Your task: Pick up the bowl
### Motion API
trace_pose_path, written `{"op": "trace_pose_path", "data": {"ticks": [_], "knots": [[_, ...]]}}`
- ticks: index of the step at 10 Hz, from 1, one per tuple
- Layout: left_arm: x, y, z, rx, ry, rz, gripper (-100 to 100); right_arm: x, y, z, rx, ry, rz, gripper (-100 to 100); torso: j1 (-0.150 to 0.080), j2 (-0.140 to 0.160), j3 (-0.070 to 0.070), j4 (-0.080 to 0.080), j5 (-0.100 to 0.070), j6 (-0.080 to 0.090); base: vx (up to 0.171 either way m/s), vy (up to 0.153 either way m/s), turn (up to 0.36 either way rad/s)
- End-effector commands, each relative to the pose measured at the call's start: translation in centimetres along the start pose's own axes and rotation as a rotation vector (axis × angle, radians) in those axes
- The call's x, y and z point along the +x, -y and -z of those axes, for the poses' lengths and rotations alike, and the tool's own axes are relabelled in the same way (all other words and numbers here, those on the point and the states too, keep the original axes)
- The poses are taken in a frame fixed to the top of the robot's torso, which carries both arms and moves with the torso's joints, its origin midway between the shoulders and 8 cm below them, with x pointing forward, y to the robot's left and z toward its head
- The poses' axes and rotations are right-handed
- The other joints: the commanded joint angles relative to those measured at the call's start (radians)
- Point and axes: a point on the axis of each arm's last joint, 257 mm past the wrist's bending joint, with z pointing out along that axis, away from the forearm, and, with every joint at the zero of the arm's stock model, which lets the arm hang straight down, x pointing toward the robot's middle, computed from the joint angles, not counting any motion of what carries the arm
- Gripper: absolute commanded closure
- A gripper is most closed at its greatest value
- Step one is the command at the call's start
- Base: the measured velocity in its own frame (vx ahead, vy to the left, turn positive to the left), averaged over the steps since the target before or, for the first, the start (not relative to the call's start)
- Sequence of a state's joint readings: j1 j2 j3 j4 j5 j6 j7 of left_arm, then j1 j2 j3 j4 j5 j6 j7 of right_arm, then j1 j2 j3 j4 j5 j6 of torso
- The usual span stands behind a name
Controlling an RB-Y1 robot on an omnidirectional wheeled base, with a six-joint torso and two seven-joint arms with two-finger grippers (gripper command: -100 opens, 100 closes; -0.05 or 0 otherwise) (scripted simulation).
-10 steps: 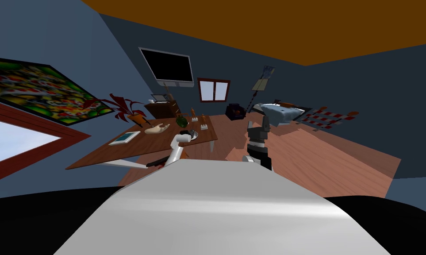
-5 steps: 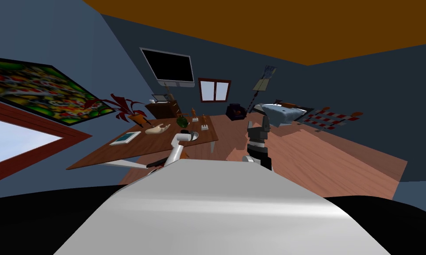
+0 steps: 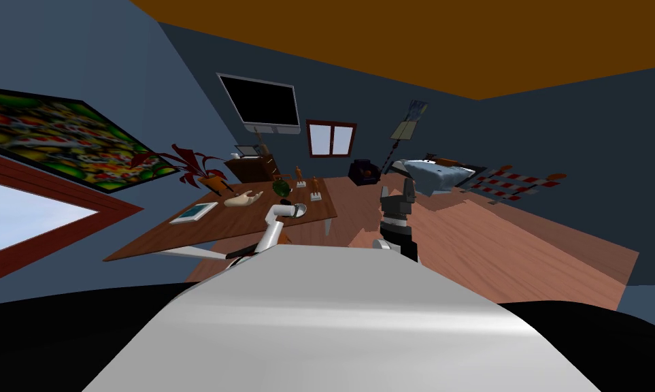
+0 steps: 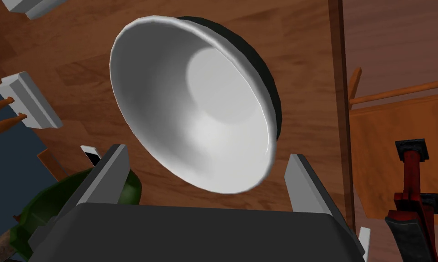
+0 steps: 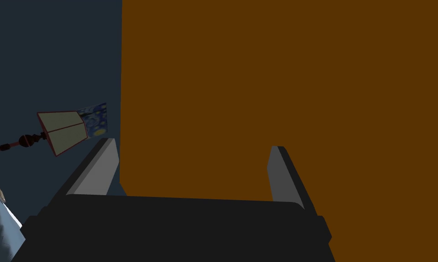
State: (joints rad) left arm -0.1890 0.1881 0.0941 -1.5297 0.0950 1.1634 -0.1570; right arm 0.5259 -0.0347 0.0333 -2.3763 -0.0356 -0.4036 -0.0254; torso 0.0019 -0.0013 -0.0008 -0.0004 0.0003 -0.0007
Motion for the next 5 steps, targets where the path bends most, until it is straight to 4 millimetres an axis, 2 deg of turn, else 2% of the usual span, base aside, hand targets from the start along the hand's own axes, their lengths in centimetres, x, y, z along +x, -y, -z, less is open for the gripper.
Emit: {"op": "trace_pose_path", "data": {"ticks": [1, 5], "knots": [[-0.1, -1.5, -0.5, -0.069, -0.005, -0.010, -100, 0.0, 0.0, 0.0, 0.000, 0.000, 0.000, 0, 0.000, 0.000, 0.000, 0.000, 0.000, 0.000, 0.041, 0.037, 0.027], [0.2, -5.2, -1.3, -0.200, -0.020, -0.023, -100, 0.0, 0.0, 0.0, 0.000, 0.000, 0.000, 0, 0.000, -0.003, -0.002, -0.001, 0.000, 0.000, 0.064, 0.034, 0.015]]}}
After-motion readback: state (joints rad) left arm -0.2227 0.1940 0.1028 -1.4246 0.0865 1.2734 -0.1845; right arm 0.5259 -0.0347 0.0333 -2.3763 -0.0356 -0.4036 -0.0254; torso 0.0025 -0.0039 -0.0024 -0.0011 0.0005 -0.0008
